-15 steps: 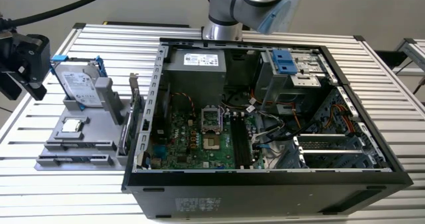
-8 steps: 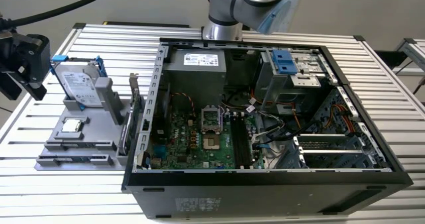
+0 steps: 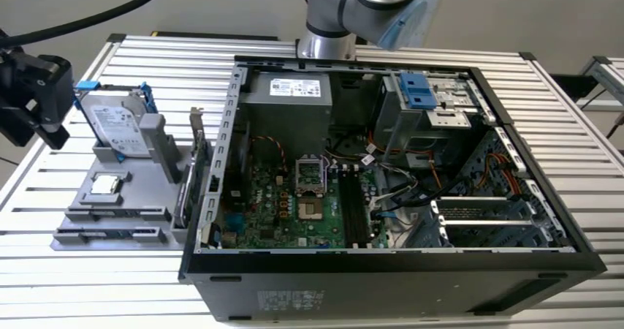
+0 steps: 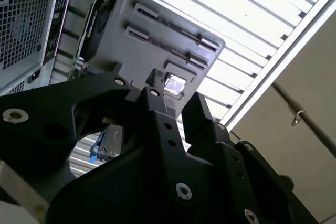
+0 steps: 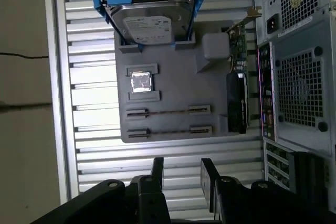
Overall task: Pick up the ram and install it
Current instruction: 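Pick up the ram and move it above insertion slot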
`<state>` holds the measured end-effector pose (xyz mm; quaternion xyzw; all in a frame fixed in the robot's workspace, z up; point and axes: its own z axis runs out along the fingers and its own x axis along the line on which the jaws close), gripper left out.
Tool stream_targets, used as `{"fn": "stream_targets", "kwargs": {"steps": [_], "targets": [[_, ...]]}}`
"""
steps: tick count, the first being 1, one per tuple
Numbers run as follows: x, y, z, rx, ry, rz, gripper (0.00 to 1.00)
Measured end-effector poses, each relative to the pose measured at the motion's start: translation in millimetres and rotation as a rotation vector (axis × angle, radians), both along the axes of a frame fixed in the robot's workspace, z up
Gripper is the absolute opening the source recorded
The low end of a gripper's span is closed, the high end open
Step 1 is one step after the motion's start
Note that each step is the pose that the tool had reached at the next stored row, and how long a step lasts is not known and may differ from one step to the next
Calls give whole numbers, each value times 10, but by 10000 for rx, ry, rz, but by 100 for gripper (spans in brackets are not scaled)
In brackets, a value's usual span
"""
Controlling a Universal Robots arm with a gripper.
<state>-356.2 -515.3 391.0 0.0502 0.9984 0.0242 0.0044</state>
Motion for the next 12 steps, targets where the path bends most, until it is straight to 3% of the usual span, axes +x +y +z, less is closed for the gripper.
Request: {"fn": "stream_targets", "kwargs": {"steps": [12], "targets": [[-2,1,-11,0,0,-1309,100]]}}
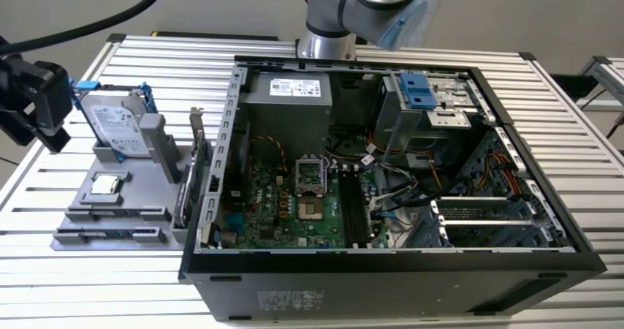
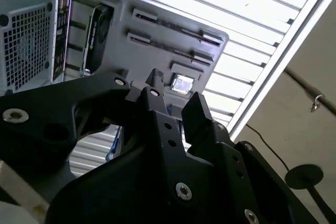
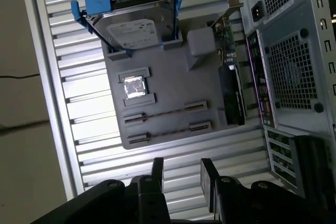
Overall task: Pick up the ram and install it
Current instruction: 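Pick up the ram and move it above insertion slot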
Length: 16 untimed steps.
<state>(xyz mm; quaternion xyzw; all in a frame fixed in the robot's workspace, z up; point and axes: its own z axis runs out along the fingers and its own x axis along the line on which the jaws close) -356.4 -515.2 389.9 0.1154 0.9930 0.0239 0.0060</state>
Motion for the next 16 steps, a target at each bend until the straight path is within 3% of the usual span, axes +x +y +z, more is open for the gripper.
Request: {"fn": "stream_targets", "kwargs": {"steps": [16], "targets": [[0,4,-11,0,0,-1167,100]]}}
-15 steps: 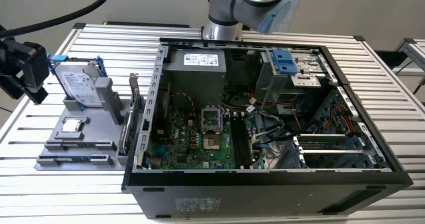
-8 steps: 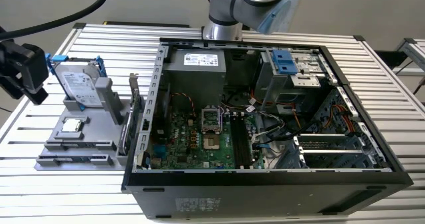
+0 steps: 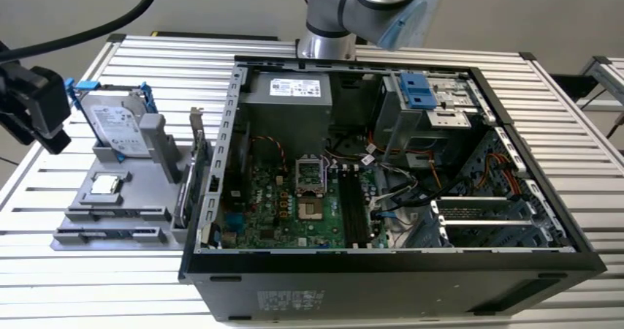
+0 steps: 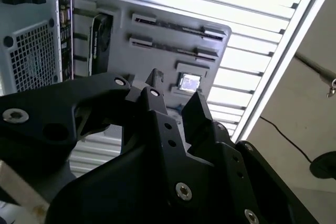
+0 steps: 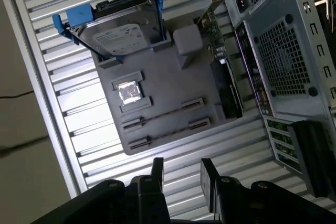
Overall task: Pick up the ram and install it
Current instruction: 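Pick up the ram and move it above insertion slot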
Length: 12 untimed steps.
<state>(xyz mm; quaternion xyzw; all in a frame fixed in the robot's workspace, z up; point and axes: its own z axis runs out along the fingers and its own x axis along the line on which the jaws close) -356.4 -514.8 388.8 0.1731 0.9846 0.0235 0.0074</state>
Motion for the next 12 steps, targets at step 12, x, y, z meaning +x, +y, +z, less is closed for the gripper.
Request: {"fn": "stream_targets", "kwargs": {"steps": [12], "targets": [[0,1,-8,-1,0,-727,100]]}}
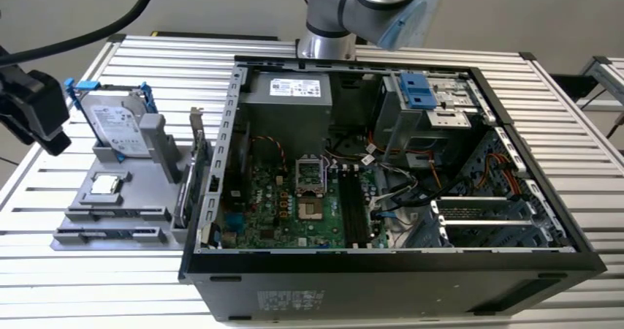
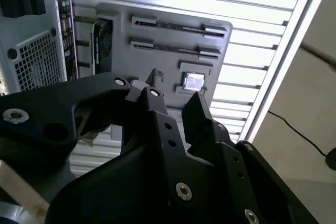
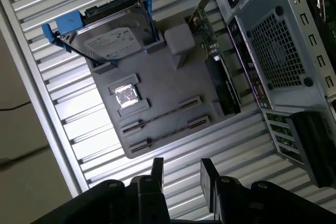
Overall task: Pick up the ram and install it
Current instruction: 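Pick up the ram and move it above insertion slot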
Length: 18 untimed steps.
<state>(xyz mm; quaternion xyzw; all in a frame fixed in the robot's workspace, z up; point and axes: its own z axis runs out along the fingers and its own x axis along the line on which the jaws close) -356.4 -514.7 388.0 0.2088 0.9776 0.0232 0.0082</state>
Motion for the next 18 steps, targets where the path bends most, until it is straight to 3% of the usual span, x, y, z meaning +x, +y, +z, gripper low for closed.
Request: {"fn": "stream_targets", "kwargs": {"steps": [18], "targets": [[0,0,-13,1,0,-969,100]]}}
